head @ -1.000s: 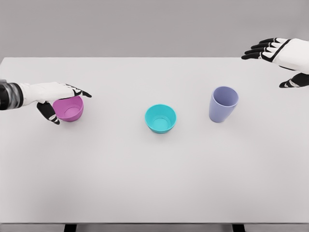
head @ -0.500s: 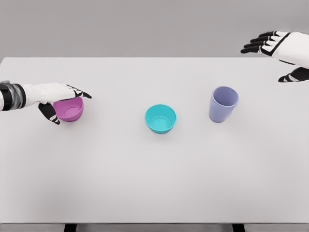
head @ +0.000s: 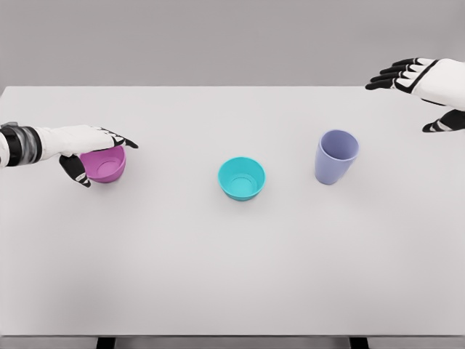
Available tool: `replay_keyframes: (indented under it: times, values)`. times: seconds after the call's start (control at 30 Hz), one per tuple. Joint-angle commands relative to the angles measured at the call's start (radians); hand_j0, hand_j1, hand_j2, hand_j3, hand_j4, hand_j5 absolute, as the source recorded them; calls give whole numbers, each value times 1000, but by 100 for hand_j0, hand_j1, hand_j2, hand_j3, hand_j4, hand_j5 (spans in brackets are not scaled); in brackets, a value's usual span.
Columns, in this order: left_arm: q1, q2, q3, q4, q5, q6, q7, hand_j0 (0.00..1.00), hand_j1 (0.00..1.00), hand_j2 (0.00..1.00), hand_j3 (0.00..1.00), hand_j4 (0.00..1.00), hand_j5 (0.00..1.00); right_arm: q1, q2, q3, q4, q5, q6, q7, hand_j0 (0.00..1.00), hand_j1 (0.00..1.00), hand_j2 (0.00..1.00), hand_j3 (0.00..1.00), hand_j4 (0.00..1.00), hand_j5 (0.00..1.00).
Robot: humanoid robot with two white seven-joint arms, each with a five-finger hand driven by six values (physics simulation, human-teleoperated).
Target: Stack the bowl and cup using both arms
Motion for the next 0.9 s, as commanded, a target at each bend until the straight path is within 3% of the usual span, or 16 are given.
replay_keyframes:
  times: [0.0, 0.43, 0.67, 0.87]
  values:
    - [0, 0, 1, 3, -2, 0, 0, 100, 100, 100, 100, 100, 100, 0, 7, -1, 0, -6, 3, -1, 100, 100, 100, 100, 100, 100]
    - [2, -23, 1, 37, -19, 0, 0, 100, 100, 100, 100, 100, 100, -14, -6, -6, 2, -6, 3, -1, 100, 100, 100, 100, 100, 100]
    - [8, -21, 1, 37, -19, 7, 0, 79, 79, 79, 79, 79, 79, -14, -7, -7, 2, -6, 3, -1, 100, 100, 100, 100, 100, 100]
    - [5, -21, 2, 37, -19, 7, 0, 74, 74, 74, 74, 74, 74, -15, -6, -7, 2, -6, 3, -1, 100, 100, 100, 100, 100, 100]
